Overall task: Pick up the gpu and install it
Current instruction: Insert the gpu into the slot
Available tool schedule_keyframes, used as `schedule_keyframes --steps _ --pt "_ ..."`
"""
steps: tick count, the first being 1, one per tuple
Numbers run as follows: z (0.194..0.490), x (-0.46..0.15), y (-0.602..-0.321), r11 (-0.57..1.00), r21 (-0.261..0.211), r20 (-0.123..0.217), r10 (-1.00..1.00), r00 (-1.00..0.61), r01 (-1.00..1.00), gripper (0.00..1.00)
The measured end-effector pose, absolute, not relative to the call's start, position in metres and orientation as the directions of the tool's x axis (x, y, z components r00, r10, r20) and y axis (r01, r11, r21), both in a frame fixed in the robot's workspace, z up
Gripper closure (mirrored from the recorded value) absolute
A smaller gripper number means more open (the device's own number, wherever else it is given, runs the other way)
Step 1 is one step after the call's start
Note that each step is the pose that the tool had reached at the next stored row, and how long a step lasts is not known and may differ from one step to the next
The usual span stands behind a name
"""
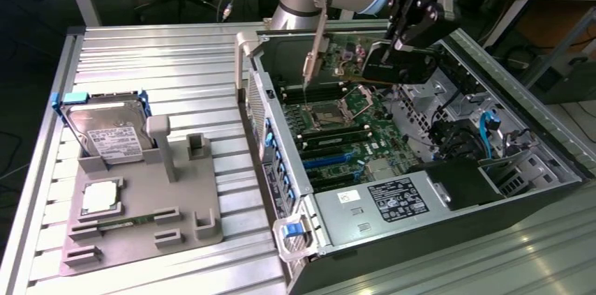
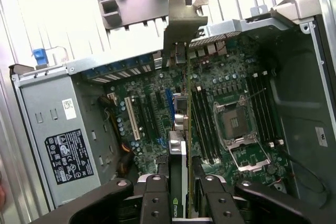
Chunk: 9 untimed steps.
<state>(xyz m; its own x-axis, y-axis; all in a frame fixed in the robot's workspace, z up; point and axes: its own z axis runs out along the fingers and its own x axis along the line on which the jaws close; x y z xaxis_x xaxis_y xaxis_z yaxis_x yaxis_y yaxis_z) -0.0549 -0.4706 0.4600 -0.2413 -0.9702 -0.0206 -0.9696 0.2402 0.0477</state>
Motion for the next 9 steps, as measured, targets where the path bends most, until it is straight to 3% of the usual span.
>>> schedule_keyframes --steps 9 --pt "0.4600 -0.0549 -0.4705 0.163 0.048 -0.021 -0.986 -0.164 -0.985 0.73"
